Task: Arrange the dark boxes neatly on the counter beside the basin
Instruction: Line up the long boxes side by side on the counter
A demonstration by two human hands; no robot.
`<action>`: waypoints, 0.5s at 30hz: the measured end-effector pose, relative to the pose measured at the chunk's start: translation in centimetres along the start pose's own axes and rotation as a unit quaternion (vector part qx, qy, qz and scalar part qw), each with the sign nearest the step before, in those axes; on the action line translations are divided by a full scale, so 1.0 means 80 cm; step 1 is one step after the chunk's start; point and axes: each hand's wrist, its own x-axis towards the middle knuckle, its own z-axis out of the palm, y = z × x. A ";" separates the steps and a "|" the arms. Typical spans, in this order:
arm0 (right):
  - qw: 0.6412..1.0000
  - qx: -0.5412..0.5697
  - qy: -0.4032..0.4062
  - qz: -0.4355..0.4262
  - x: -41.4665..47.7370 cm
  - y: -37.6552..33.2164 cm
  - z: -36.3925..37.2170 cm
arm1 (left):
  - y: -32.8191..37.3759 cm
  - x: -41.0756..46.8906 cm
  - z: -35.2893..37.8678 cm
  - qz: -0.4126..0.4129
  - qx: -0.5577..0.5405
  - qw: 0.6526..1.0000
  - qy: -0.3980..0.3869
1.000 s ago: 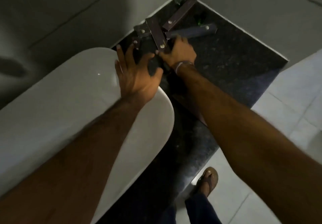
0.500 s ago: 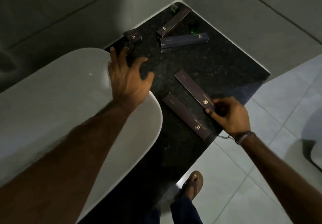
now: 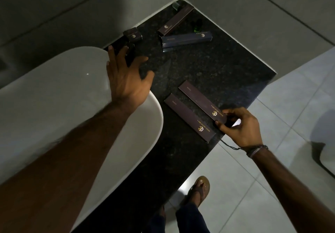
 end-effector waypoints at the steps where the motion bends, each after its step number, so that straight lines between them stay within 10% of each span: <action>1: 1.000 0.000 0.000 0.001 0.000 -0.001 0.000 | 0.001 0.000 0.000 -0.002 0.000 1.000 -0.001; 15: 0.983 0.093 0.152 0.043 0.049 -0.045 -0.015 | -0.002 0.000 0.002 0.001 -0.043 0.999 0.005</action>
